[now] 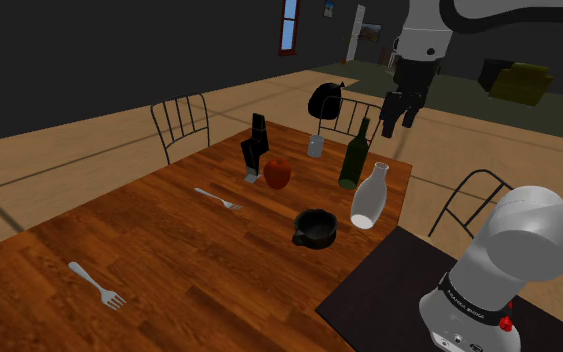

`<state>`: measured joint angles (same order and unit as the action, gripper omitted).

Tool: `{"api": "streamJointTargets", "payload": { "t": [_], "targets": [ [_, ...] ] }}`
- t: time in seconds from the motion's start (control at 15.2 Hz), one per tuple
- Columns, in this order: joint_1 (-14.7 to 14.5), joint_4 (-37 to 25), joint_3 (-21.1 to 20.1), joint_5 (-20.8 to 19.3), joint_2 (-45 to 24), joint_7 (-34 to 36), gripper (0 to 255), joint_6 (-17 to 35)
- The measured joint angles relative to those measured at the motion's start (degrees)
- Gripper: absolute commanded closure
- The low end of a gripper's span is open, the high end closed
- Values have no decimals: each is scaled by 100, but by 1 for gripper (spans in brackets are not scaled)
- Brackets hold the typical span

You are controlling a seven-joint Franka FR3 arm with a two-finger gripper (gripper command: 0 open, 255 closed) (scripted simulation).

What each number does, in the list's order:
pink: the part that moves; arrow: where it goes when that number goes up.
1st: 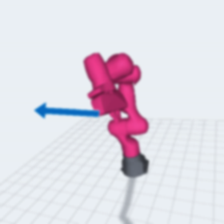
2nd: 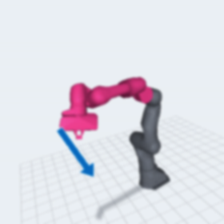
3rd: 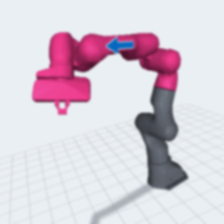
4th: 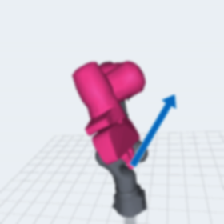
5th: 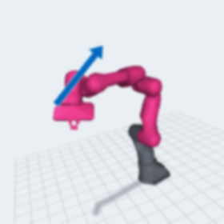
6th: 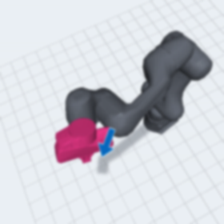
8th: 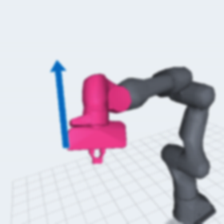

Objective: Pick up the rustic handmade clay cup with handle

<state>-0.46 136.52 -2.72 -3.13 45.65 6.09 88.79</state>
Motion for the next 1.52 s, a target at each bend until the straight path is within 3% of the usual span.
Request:
{"api": "streamJointTargets", "payload": {
  "t": [0.33,0.86,1.52],
  "targets": [
    [6,436,12,-6,-159,28,0,583],
    [-1,1407,-61,16,-964,218,0,2335],
    [115,1811,-127,-159,-2909,463,0,4671]
  ]
}}
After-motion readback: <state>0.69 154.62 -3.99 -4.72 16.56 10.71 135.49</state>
